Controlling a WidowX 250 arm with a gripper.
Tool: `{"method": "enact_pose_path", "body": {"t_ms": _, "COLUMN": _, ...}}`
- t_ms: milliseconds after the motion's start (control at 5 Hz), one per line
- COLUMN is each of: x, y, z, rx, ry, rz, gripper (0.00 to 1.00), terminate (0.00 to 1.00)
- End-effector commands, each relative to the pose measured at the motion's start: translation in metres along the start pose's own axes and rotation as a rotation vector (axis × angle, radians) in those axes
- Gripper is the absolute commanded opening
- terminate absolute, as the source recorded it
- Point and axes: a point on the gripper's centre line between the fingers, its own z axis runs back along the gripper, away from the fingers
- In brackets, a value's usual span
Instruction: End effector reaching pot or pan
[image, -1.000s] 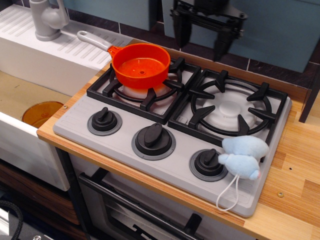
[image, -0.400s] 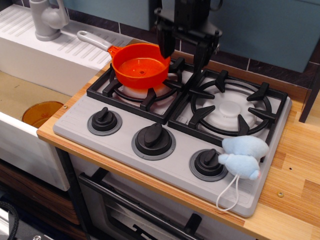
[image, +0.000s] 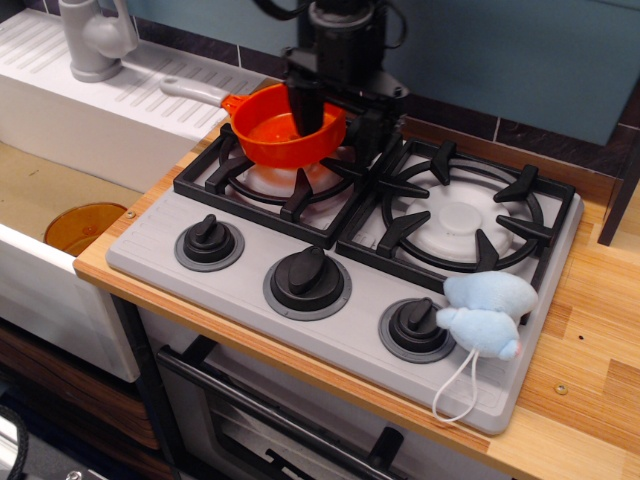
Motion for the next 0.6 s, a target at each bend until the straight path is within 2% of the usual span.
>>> {"method": "enact_pose_path", "body": {"t_ms": 0, "x": -0.0022, "y": 0.0059, "z": 0.0127, "rx": -0.008, "ry": -0.05, "rz": 0.01, "gripper": 1.0, "terminate": 0.0}}
{"method": "enact_pose_path", "body": {"t_ms": 200, "x": -0.0022, "y": 0.0059, "z": 0.0127, "rx": -0.008, "ry": -0.05, "rz": 0.01, "gripper": 1.0, "terminate": 0.0}}
{"method": "enact_pose_path", "body": {"t_ms": 400, "x": -0.0022, "y": 0.0059, "z": 0.0127, "rx": -0.008, "ry": -0.05, "rz": 0.01, "gripper": 1.0, "terminate": 1.0}}
